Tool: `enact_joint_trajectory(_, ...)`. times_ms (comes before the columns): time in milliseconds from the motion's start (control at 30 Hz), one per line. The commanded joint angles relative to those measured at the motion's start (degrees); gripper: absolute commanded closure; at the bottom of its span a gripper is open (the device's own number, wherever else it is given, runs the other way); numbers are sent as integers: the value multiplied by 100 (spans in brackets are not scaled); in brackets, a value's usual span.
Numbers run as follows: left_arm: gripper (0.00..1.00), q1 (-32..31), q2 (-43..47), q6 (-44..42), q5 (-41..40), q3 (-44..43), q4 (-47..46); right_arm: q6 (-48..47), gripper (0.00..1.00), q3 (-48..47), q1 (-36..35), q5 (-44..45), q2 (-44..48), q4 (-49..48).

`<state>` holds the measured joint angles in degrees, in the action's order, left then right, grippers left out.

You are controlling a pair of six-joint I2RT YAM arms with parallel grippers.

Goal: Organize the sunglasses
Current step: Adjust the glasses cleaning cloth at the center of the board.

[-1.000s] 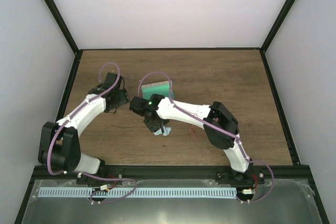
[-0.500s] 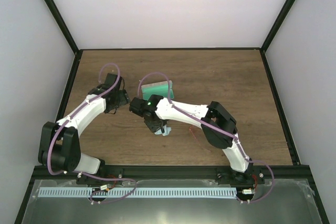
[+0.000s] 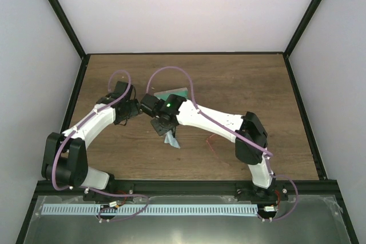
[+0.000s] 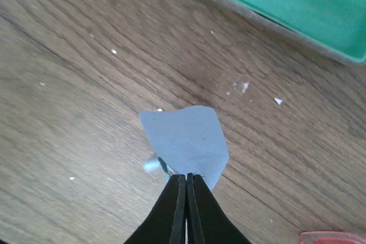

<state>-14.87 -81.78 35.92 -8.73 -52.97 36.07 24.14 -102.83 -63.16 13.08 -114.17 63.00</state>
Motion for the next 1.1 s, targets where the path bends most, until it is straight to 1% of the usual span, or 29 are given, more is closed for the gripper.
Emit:
enact_joint_trajectory(0, 14, 39, 138, -24, 1, 46, -27, -90, 99, -464, -13, -238, 149, -116)
enact_joint_trajectory(133, 14, 46, 170, -33, 1, 73, -13, -151, 99, -711, 52, -843, 170, -267)
enact_joint_trajectory(233, 14, 46, 164, -33, 12, 102, -22, -23, 99, -444, 337, -1387, 331, -454)
enact_joint_trajectory(467, 14, 46, 44, -72, 85, 92, -107, -69, 99, 1155, 979, -1687, 1000, -1066)
enact_joint_trajectory(600, 14, 46, -137, -118, 172, 40, -175, -105, 99, 2031, 1015, -1919, 1241, -1266)
enact_joint_trajectory(700, 14, 46, -268, -153, 233, -38, -193, 20, 99, 2688, 1016, -1901, 1345, -1334)
enact_joint_trajectory(733, 14, 46, -295, -166, 256, -57, -198, 97, 94, 2796, 1016, -1830, 1356, -1323)
enact_joint_trajectory(800, 14, 46, -331, -177, 281, -72, -215, 241, 65, 2892, 1015, -1660, 1435, -1307)
enact_joint_trajectory(833, 14, 46, -350, -186, 291, -78, -219, 305, 59, 2854, 1020, -1547, 1478, -1275)
enact_joint_trajectory(900, 14, 46, -378, -198, 321, -77, -228, 395, 52, 2683, 1016, -1315, 1506, -1156)
enact_joint_trajectory(933, 14, 50, -387, -207, 332, -69, -224, 447, 51, 2569, 1016, -1178, 1488, -1062)
enact_joint_trajectory(1000, 14, 46, -407, -215, 361, -64, -243, 564, 50, 2306, 1009, -835, 1410, -807)
enact_joint_trajectory(1067, 14, 46, -422, -224, 376, -64, -248, 531, 51, 2163, 1000, -708, 1358, -746)
